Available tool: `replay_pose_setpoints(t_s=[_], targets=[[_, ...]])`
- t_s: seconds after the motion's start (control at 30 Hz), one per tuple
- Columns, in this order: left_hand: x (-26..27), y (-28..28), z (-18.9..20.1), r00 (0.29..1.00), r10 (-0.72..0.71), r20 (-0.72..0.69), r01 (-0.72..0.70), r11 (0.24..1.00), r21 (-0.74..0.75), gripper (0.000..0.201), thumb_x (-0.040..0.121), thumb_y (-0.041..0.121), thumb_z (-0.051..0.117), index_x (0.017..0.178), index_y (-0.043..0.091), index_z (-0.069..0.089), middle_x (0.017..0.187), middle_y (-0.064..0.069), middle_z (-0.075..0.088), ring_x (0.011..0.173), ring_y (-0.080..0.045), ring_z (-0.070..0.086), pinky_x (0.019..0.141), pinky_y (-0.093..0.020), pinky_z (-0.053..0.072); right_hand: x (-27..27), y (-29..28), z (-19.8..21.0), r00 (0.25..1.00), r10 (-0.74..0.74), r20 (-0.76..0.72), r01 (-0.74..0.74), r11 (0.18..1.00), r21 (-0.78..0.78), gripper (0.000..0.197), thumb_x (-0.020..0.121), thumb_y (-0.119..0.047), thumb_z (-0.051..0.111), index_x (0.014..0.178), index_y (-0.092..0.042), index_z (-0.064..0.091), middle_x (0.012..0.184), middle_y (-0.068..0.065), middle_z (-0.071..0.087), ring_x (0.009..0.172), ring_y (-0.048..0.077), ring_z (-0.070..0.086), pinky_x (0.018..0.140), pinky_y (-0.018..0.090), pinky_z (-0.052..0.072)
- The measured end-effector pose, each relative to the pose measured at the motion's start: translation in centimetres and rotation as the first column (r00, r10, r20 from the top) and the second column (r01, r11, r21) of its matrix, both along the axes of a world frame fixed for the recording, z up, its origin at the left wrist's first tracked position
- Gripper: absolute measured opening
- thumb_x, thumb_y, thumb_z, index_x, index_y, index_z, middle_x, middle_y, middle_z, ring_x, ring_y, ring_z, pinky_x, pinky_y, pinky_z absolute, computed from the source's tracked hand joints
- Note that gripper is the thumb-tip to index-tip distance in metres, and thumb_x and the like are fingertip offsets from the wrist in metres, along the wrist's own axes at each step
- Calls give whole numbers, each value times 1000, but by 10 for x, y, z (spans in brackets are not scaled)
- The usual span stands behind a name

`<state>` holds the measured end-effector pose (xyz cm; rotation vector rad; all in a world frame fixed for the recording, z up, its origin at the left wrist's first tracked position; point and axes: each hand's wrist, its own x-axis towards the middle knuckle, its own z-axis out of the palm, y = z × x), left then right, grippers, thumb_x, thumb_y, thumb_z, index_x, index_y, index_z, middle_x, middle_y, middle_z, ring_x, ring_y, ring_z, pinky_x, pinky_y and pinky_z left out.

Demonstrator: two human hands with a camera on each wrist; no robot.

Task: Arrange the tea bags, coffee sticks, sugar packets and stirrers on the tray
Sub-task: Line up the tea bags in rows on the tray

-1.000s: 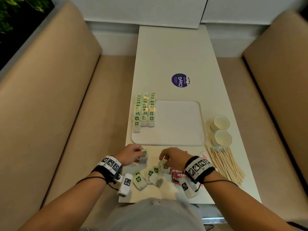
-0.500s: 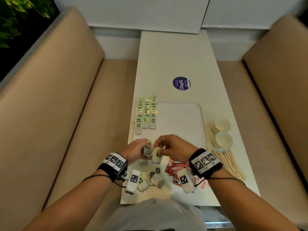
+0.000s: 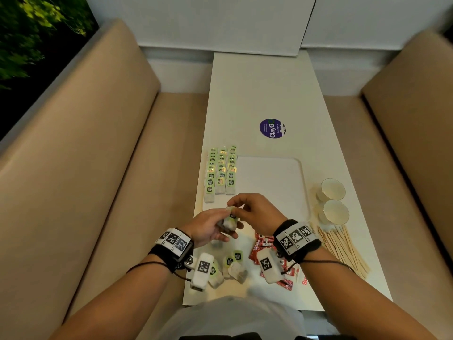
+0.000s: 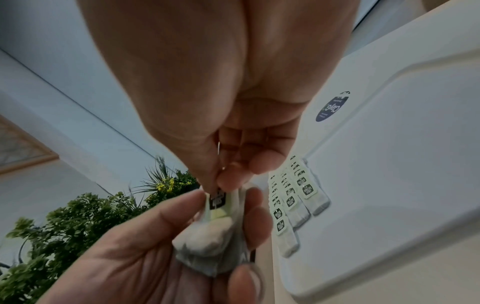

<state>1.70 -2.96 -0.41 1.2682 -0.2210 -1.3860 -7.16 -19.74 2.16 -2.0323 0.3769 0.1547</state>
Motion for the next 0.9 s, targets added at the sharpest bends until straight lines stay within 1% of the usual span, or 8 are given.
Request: replay_pose_setpoints(t_s=[0.13,0.2,0.27,0.4,0.53,0.7,0.8,0.9], targets=[[2,4,-5,991,8,136,-13,999,37,27,108,24,41,109,7,62,95,-12,71,74,-21,67,60,-25,48,0,0,-10,994,-108,27,106,994,38,14,95,-24,68,109,-25,70,101,-11,71,61,0,56,66,17,46],[3,5,-8,977,30,213,-45,997,69,21,107,21,44,106,9,62,86,-7,70,70,-17,65,56,-22,46,0,1,-15,987,-159,32,156,986,62,15,95,-25,68,110,-26,68,102,-8,70,62,1,57,67,20,48],[4,5,-11,958,71,278,-96,992,76,17,105,20,49,108,12,64,81,-3,70,66,-14,64,52,-19,45,-2,3,-20,983,-182,-4,181,978,106,15,95,-33,69,107,-25,68,101,-4,70,66,8,63,68,25,52],[6,5,-17,930,177,321,-214,973,85,12,103,18,54,111,15,63,89,-5,74,69,-13,65,52,-21,48,-5,7,-25,992,-85,-92,95,988,119,25,96,-43,64,92,-20,72,87,-2,73,66,8,65,65,19,50],[9,2,-22,919,235,315,-270,960,72,11,101,14,58,110,15,63,96,-3,75,78,-14,69,58,-24,52,-1,10,-34,992,-37,-120,46,997,69,26,98,-34,63,84,-14,71,72,-4,68,64,4,64,61,19,45],[16,0,-29,895,266,357,-316,944,90,13,98,12,61,110,17,64,95,1,75,80,-11,67,63,-24,51,6,13,-44,987,-136,-82,144,985,101,22,99,-31,63,88,-13,70,82,2,71,64,7,65,63,18,47],[20,-3,-31,886,285,367,-342,934,100,15,98,11,62,109,19,65,99,1,75,80,-12,66,64,-24,52,7,14,-50,984,-139,-111,152,982,116,24,97,-35,65,89,-13,70,77,-4,67,60,7,62,57,14,46],[23,-4,-37,887,271,375,-339,932,128,14,97,13,64,110,18,66,104,-2,75,80,-13,64,64,-25,52,8,13,-58,983,-110,-149,126,987,100,27,96,-36,67,85,-12,69,76,2,70,60,7,62,62,20,50]])
